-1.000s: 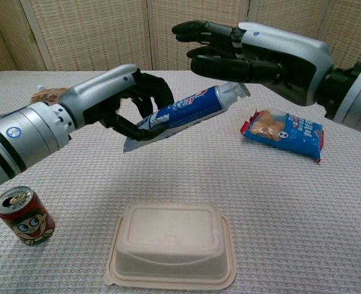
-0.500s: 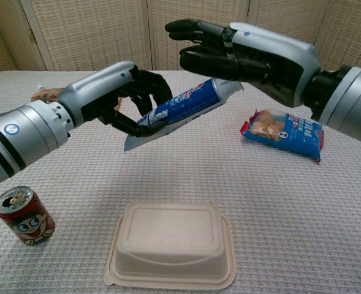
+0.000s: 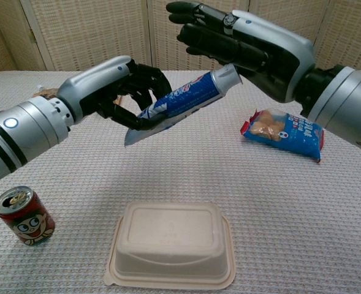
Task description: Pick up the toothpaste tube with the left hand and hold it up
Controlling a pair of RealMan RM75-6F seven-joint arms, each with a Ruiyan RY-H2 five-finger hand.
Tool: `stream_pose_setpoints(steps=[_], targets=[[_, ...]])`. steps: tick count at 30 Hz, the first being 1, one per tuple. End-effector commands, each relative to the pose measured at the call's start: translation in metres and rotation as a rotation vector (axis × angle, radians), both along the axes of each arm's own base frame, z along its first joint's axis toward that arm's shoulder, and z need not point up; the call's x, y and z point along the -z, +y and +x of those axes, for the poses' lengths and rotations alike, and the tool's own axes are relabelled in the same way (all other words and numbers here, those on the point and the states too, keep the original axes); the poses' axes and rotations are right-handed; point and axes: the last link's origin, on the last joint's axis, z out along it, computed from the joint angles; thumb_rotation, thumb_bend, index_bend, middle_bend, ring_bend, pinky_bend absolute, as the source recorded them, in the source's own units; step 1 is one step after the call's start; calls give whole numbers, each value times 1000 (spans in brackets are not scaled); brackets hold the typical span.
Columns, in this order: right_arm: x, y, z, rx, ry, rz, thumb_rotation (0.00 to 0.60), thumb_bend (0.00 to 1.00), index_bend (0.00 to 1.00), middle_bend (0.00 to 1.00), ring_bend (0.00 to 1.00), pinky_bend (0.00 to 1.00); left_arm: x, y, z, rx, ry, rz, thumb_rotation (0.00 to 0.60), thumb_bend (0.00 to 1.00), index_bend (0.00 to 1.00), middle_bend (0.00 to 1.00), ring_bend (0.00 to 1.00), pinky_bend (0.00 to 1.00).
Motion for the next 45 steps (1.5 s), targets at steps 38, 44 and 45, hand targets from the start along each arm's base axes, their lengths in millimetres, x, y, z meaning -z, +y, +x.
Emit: stream_pose_setpoints(steps=[38, 44, 45], targets=[[-81, 1, -57, 55, 90, -203, 266, 151, 0, 0, 0, 0, 7, 34, -64, -112, 591, 148, 600, 719, 626, 683, 526, 324], [-87, 3, -69, 67, 148, -216, 264, 151, 0, 0, 0, 0, 6, 35, -71, -184, 628, 131, 600, 579, 340, 476, 346, 259], [-89, 3, -73, 70, 165, -224, 265, 151, 0, 0, 0, 0, 4, 34, -72, -192, 628, 132, 600, 572, 299, 444, 316, 247]])
